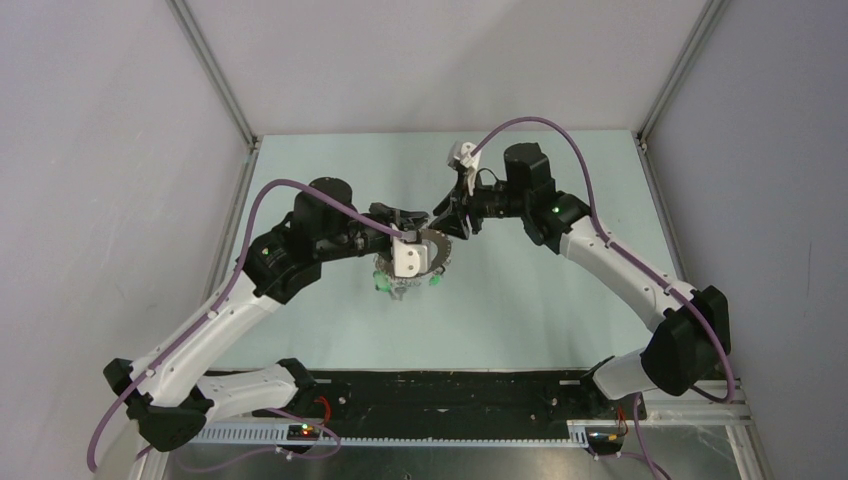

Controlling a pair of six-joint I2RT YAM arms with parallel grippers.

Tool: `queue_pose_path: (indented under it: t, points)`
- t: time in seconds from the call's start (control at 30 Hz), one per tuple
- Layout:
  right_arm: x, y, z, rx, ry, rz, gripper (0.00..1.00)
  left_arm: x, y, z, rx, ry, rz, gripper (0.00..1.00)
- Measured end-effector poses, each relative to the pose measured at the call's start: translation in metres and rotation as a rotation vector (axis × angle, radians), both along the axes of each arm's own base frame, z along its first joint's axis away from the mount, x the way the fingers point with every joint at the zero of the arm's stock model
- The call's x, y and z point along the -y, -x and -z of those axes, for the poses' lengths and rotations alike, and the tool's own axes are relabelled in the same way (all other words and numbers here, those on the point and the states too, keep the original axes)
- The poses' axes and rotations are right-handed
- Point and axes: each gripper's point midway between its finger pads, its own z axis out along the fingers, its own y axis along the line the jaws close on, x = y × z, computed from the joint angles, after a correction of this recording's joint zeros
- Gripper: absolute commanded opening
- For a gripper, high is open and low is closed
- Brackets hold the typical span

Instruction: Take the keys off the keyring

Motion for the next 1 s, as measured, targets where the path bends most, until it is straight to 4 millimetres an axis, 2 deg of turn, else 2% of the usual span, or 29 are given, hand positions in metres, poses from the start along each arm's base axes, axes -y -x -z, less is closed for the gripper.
queue_pose_path:
  t: [0.17,0.73,1.0]
  points:
    - [0.003,0.009,0.000,0.014,0.012,-0.025,0.47,0.000,0.000,0.000,0.001,0.000,-0.002,0.00]
    - [-0.004,0.029,-0.039,0.101,-0.132,-0.190,0.48,0.004,0.010,-0.007,0.003,0.028,0.052,0.00]
    - [-0.006,0.036,-0.049,0.131,-0.168,-0.244,0.48,0.005,0.013,-0.007,-0.001,0.031,0.068,0.00]
